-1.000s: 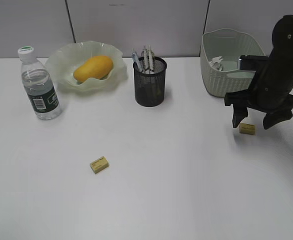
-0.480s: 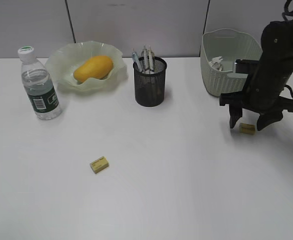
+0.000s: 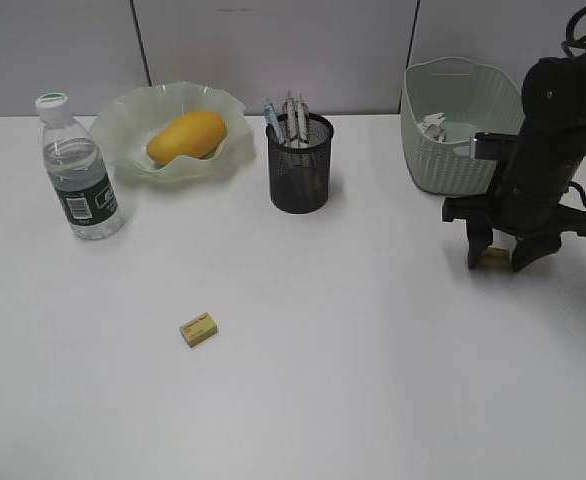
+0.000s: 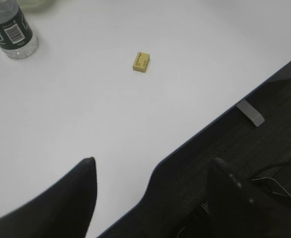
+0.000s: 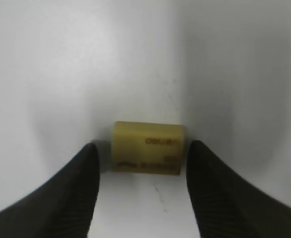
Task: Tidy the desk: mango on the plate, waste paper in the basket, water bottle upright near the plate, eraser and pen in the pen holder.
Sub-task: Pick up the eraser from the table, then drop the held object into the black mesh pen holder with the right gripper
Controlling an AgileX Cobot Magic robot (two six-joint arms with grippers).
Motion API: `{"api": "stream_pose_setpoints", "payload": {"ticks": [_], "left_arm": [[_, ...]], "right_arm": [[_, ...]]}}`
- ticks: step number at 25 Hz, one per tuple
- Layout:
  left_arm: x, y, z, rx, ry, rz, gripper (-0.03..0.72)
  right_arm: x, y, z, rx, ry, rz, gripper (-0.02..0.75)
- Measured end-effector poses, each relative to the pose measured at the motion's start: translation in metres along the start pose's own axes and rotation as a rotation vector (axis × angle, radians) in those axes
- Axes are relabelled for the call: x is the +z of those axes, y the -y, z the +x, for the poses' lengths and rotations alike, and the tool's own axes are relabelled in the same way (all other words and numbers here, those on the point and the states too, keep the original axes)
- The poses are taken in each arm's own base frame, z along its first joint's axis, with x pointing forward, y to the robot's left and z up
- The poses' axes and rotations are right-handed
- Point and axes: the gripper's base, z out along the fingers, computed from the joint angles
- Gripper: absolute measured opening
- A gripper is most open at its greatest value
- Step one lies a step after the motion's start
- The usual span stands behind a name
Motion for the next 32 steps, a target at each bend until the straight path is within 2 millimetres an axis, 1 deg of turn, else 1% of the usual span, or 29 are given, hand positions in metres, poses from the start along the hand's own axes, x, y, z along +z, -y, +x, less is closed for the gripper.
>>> {"api": "stream_pose_setpoints", "payload": {"ticks": [4, 5, 14, 17, 20, 24, 27, 30, 32], "left_arm": [[0.0, 0.0, 0.0, 0.0, 0.0, 0.0, 0.52], [0.0, 0.0, 0.0, 0.0, 0.0, 0.0, 0.52], [0.0, 0.0, 0.0, 0.0, 0.0, 0.0, 0.52], [0.0, 0.0, 0.0, 0.0, 0.0, 0.0, 0.52], [0.0, 0.0, 0.0, 0.0, 0.0, 0.0, 0.52], [0.0, 0.0, 0.0, 0.0, 0.0, 0.0, 0.52], [0.0, 0.0, 0.0, 0.0, 0.0, 0.0, 0.52], [0.0, 0.0, 0.0, 0.0, 0.0, 0.0, 0.52], [0.0, 0.0, 0.0, 0.0, 0.0, 0.0, 0.52]], "right_arm": [[0.0, 0.0, 0.0, 0.0, 0.0, 0.0, 0.321], [0.0, 0.0, 0.0, 0.0, 0.0, 0.0, 0.312], [-0.001, 0.0, 0.0, -0.001, 0.0, 0.0, 0.312], [-0.009, -0.003, 0.0, -0.013, 0.01, -0.005, 0.312], [-0.035, -0.012, -0.005, -0.042, 0.058, -0.035, 0.311], [-0.074, -0.036, -0.012, -0.099, 0.141, -0.09, 0.311], [-0.103, -0.065, -0.018, -0.172, 0.206, -0.124, 0.311], [-0.136, -0.096, -0.022, -0.236, 0.299, -0.181, 0.311], [-0.158, -0.113, -0.025, -0.264, 0.367, -0.223, 0.311]]}}
